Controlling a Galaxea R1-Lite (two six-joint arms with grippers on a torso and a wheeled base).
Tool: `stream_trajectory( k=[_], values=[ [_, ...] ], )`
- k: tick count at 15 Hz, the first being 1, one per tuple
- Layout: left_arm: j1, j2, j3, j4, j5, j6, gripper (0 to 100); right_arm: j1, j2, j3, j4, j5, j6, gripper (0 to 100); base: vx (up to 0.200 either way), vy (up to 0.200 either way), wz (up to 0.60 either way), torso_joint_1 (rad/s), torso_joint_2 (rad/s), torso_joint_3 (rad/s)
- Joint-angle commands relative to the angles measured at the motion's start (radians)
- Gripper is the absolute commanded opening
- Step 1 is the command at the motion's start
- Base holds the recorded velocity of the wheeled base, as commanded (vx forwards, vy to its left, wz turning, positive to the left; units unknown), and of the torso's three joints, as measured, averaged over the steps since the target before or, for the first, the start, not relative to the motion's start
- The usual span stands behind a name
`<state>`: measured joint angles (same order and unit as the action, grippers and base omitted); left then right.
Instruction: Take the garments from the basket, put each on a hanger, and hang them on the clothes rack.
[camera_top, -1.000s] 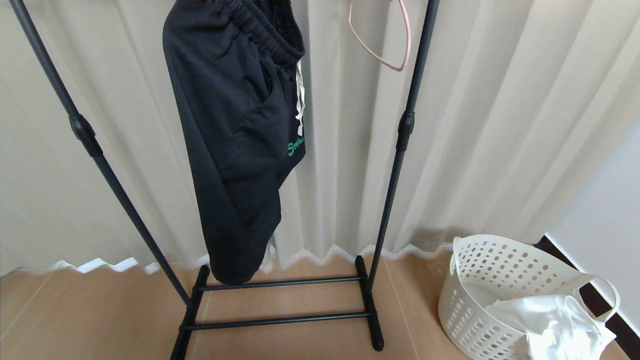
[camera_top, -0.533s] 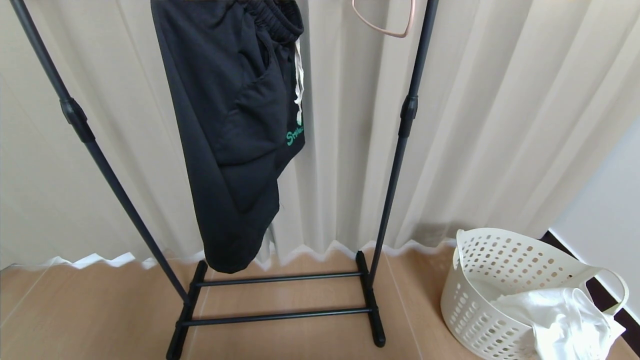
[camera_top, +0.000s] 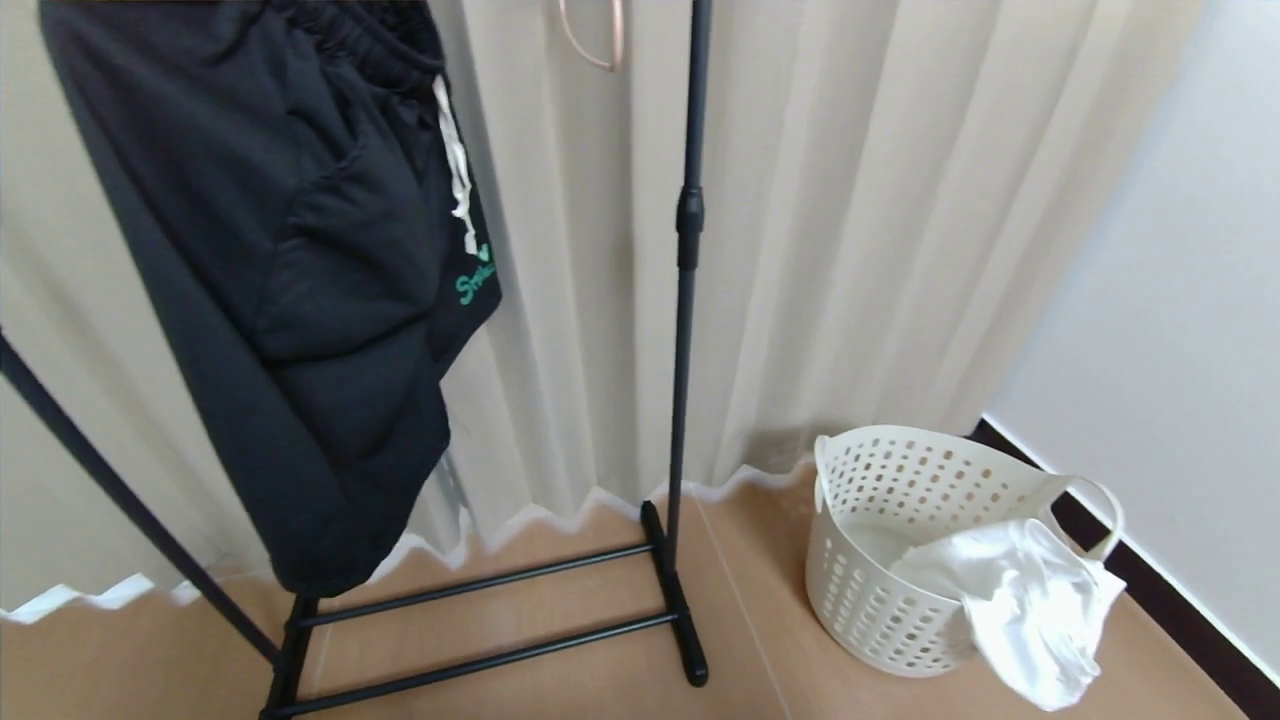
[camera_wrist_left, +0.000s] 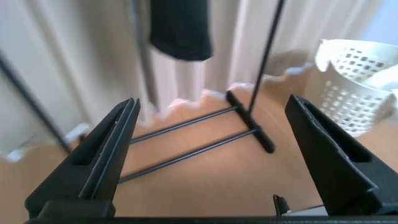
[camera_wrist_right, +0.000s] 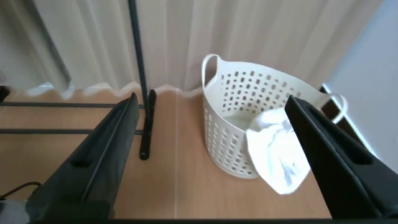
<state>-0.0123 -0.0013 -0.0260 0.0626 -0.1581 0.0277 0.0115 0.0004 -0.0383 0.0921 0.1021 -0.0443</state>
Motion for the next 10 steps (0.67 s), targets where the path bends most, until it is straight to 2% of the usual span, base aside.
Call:
stream_trajectory(
  k=[1, 2, 3, 10],
  values=[
    [0.000, 0.001, 0.000, 0.000, 0.000, 0.000, 100, 0.001, 0.000, 0.000, 0.000, 0.001, 0.000, 100, 0.000, 0.000, -0.60, 0.002, -0.01, 0.002],
    [0.000, 0.001, 0.000, 0.000, 0.000, 0.000, 100, 0.001, 0.000, 0.000, 0.000, 0.001, 0.000, 100, 0.000, 0.000, -0.60, -0.002, -0.03, 0.002],
    [0.000, 0.001, 0.000, 0.000, 0.000, 0.000, 100, -0.001, 0.000, 0.000, 0.000, 0.001, 0.000, 100, 0.000, 0.000, 0.00, 0.000, 0.00, 0.000],
    [0.000, 0.001, 0.000, 0.000, 0.000, 0.000, 100, 0.001, 0.000, 0.000, 0.000, -0.001, 0.001, 100, 0.000, -0.200, 0.00, 0.013, 0.06, 0.045]
  ],
)
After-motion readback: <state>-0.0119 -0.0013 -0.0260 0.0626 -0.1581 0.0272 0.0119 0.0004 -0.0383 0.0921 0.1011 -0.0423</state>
